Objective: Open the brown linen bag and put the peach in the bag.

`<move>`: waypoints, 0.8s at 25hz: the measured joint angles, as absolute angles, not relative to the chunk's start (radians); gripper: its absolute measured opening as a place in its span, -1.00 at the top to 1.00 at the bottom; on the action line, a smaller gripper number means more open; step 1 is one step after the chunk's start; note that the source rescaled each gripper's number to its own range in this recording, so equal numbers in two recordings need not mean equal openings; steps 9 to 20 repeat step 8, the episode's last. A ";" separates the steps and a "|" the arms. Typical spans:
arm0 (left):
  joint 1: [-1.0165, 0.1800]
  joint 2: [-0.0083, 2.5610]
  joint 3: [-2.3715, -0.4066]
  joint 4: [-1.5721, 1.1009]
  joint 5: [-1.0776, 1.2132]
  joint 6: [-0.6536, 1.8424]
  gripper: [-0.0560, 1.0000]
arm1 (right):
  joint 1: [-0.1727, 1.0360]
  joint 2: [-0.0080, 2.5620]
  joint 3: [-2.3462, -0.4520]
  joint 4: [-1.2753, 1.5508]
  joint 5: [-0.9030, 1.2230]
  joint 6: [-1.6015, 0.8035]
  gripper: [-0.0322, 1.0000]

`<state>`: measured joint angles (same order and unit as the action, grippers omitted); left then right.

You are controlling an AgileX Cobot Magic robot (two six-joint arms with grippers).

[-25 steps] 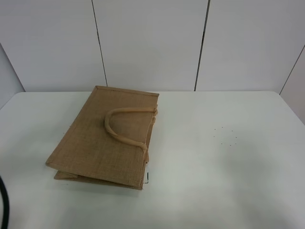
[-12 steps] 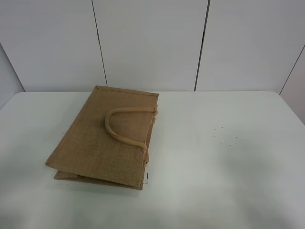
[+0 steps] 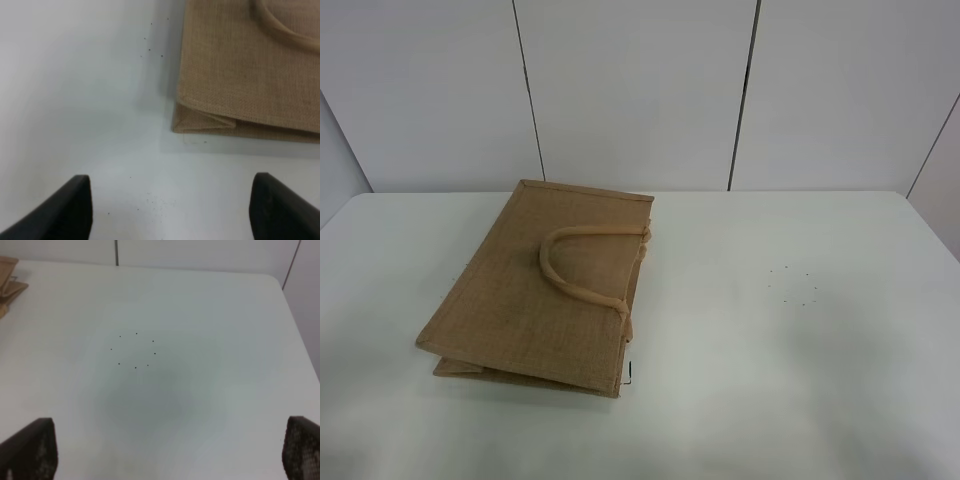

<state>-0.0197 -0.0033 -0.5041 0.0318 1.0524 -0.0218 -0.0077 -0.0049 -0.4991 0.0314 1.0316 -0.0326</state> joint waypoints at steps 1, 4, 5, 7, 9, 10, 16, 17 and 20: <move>-0.020 -0.003 -0.504 0.032 1.052 -0.022 -0.92 | -0.008 -0.005 -0.499 0.031 1.032 -0.033 -1.00; -0.020 -0.003 -0.504 0.031 1.052 -0.020 -0.92 | -0.008 -0.005 -0.499 0.031 1.032 -0.033 -1.00; -0.020 -0.003 -0.504 0.031 1.052 -0.020 -0.92 | -0.008 -0.005 -0.499 0.031 1.032 -0.033 -1.00; -0.020 -0.003 -0.504 0.031 1.052 -0.019 -0.92 | -0.008 -0.005 -0.499 0.031 1.032 -0.033 -1.00; -0.020 -0.003 -0.504 0.031 1.052 -0.019 -0.92 | -0.008 -0.005 -0.499 0.031 1.032 -0.033 -1.00; -0.020 -0.003 -0.504 0.031 1.052 -0.019 -0.92 | -0.008 -0.005 -0.499 0.031 1.032 -0.033 -1.00; -0.020 -0.003 -0.504 0.031 1.052 -0.019 -0.92 | -0.008 -0.005 -0.499 0.031 1.032 -0.033 -1.00; -0.020 -0.003 -0.504 0.031 1.052 -0.019 -0.92 | -0.008 -0.005 -0.499 0.031 1.032 -0.033 -1.00; -0.020 -0.003 -0.504 0.031 1.052 -0.019 -0.92 | -0.008 -0.005 -0.499 0.031 1.032 -0.033 -1.00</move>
